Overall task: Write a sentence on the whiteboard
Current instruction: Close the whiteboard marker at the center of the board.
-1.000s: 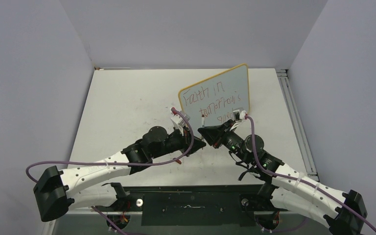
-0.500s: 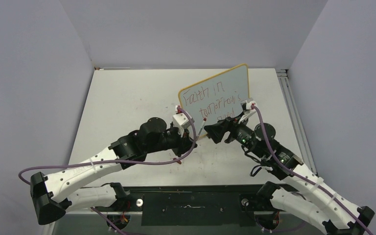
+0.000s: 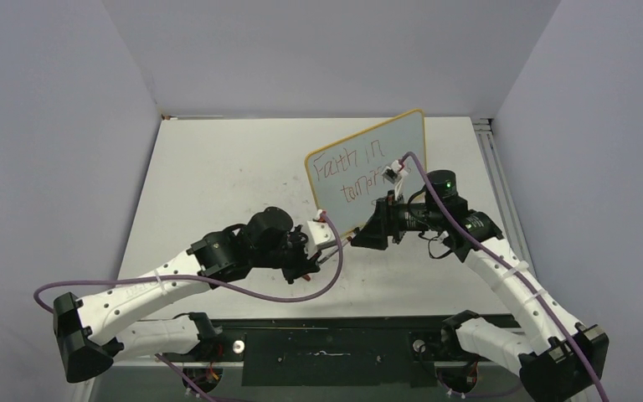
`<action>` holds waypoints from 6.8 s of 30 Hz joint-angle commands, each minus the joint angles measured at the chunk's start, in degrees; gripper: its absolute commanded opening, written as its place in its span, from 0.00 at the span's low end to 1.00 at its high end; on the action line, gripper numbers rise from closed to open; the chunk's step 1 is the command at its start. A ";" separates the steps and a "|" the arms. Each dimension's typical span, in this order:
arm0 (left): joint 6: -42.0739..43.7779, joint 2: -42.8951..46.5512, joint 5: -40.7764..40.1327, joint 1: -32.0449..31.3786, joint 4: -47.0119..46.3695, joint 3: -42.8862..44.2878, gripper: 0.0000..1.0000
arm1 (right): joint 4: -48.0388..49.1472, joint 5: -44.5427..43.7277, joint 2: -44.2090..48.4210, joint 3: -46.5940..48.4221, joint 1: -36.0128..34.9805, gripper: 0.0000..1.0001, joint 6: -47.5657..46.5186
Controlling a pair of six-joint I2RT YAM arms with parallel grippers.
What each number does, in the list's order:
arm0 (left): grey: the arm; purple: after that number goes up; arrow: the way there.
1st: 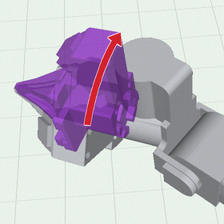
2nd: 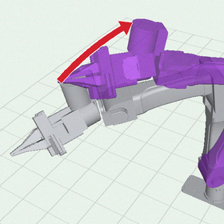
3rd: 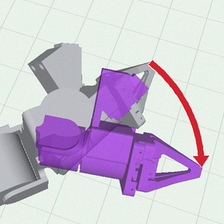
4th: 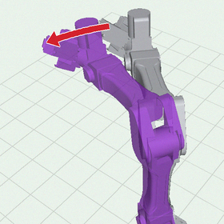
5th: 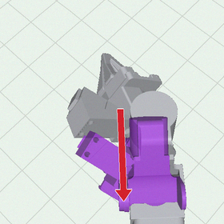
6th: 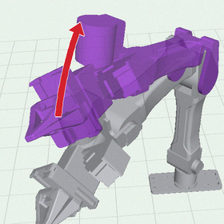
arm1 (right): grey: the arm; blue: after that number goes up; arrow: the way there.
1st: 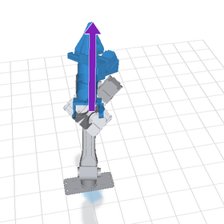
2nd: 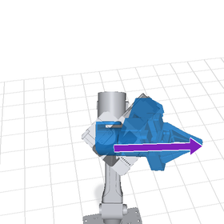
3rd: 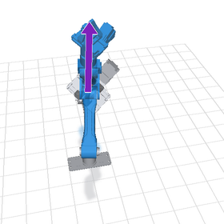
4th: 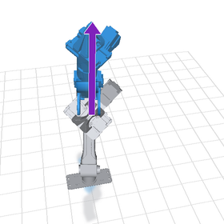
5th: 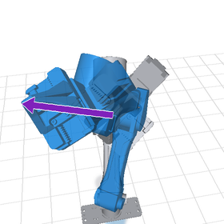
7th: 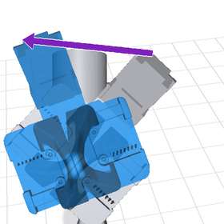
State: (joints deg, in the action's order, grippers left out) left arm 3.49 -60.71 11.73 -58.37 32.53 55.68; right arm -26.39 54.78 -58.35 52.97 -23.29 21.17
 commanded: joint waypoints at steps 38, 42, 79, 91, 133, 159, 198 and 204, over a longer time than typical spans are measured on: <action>9.83 1.77 -8.17 -2.65 -4.14 -8.34 0.69 | 0.05 -9.73 3.84 -5.66 6.29 0.05 -4.13; 13.84 1.13 -10.29 -2.80 -12.42 -15.57 0.68 | 2.08 -11.22 8.27 -6.48 8.87 0.05 -2.48; 14.92 -24.59 -2.72 3.09 -13.98 -10.91 0.24 | 10.72 -4.49 18.75 -15.88 9.59 0.05 6.14; 9.77 -25.15 -5.93 2.12 -9.87 -7.09 0.38 | 10.57 -5.21 19.04 -15.75 9.71 0.05 6.11; 1.58 -4.87 -0.63 1.45 -19.03 -13.46 0.00 | -1.55 -2.82 18.93 -9.00 9.87 0.05 -3.73; 1.68 2.71 14.22 3.51 -18.07 -14.22 0.00 | 1.21 5.08 7.81 -9.15 0.79 0.05 -1.76; 0.94 1.69 15.70 4.20 -18.66 -14.02 0.00 | 4.64 5.60 5.68 -11.05 -1.57 0.05 -0.13; 0.90 1.96 15.61 4.23 -18.82 -14.11 0.00 | 4.60 5.40 5.42 -11.31 -1.67 0.05 -0.34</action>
State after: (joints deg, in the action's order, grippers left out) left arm 4.71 -59.07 25.98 -54.57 16.05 40.73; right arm -24.05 59.94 -52.45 42.06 -24.49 21.67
